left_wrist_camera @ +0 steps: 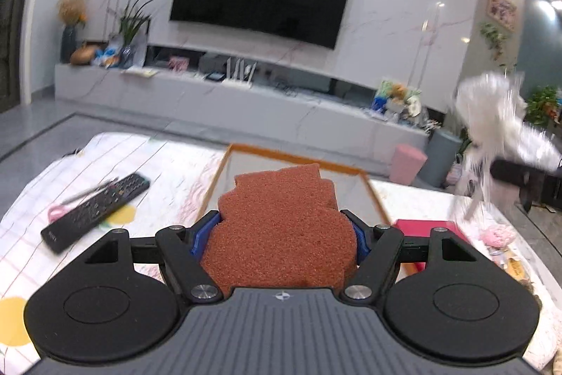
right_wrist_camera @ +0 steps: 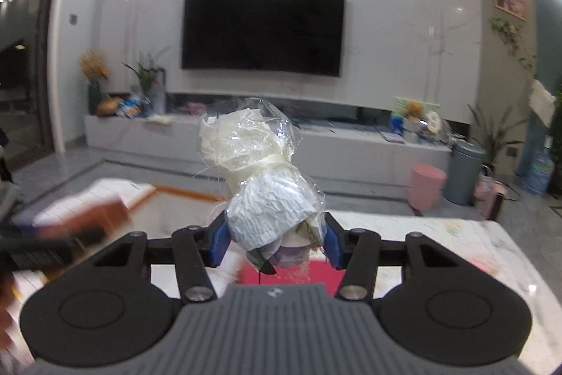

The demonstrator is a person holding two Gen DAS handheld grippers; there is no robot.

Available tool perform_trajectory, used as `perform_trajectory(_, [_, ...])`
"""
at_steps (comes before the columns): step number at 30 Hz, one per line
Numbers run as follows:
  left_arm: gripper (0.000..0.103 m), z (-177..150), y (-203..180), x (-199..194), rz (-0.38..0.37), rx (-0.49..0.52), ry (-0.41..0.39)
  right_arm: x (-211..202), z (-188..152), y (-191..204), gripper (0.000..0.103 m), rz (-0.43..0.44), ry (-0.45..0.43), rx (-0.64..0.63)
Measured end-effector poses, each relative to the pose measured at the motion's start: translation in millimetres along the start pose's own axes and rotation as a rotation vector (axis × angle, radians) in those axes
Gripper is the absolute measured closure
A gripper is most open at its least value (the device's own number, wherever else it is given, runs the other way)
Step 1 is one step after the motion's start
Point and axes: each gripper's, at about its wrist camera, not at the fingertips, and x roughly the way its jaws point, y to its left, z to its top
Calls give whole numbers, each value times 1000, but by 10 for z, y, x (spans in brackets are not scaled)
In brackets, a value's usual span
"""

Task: Organize soft objects
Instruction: 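Carry the sponge and bundle into the orange box and open both tools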

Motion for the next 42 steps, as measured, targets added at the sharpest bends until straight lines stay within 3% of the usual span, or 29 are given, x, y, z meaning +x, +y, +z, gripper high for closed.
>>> perform_trajectory(5, [19, 26, 164, 100, 35, -23, 47, 201, 18, 382, 50, 28, -35, 31])
perform_trajectory(9, [20, -25, 221, 182, 52, -4, 141, 409, -104, 535, 50, 104, 29, 90])
perform_trajectory(14, [19, -51, 170, 173, 88, 49, 141, 556, -291, 691, 50, 140, 99, 27])
perform_trajectory(22, [11, -50, 124, 117, 125, 87, 123, 684, -537, 660, 50, 115, 192, 25])
perform_trajectory(31, [5, 11, 234, -82, -10, -16, 42, 832, -583, 632, 50, 85, 259, 3])
perform_trajectory(34, [2, 16, 297, -79, -7, -69, 32, 843, -587, 647, 50, 84, 272, -12])
perform_trajectory(42, [2, 29, 361, -82, 45, -74, 31, 919, -544, 763, 50, 114, 308, -75])
